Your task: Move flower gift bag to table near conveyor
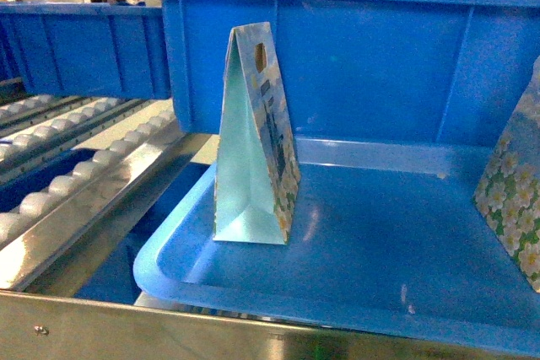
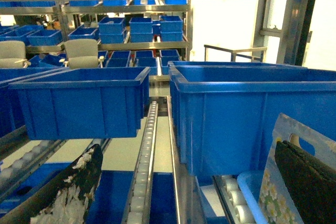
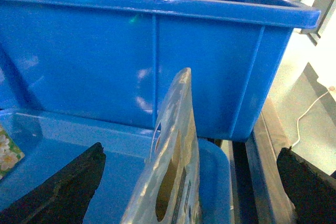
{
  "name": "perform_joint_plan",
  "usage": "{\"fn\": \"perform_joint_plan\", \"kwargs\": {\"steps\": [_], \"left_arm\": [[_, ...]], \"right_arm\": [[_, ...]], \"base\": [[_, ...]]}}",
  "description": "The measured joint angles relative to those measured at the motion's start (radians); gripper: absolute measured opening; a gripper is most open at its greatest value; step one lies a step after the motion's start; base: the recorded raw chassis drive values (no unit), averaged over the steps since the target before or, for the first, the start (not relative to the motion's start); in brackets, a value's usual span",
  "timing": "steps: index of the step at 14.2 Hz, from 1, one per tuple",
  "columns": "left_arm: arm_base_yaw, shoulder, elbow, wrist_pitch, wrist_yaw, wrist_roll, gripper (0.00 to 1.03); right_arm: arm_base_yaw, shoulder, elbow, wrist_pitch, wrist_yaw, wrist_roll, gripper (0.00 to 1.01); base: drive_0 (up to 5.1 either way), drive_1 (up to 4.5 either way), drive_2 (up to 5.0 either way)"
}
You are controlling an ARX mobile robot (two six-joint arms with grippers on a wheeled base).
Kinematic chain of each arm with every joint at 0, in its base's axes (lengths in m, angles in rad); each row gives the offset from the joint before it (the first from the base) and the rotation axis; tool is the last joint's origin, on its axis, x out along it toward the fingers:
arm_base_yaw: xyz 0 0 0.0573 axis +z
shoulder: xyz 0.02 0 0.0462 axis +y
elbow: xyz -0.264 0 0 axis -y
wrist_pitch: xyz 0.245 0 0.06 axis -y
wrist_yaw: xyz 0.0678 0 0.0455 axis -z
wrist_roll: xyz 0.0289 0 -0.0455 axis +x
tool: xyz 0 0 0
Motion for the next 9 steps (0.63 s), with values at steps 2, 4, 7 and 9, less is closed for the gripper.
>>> {"fn": "perform_joint_plan", "kwargs": {"steps": [2,4,7,9], "left_arm": [[0.000,0.000,0.000,0.000,0.000,0.000,0.98],[0.000,0.000,0.000,0.000,0.000,0.000,0.98],[0.000,0.000,0.000,0.000,0.000,0.000,0.98],[0.000,0.000,0.000,0.000,0.000,0.000,0.98]], "right_arm": [[0.007,0.005,-0.003,-0.006,-0.005,0.009,0.98],[0.012,0.011,-0.011,0.000,-0.003,0.015,0.85],[0.014,0.015,-0.022,0.007,-0.004,0.019,0.50],[0.026,0.015,-0.028,0.010,-0.004,0.023,0.27]], "base": [[0.0,0.00,0.0],[0.0,0.00,0.0],[0.0,0.00,0.0],[0.0,0.00,0.0]]}}
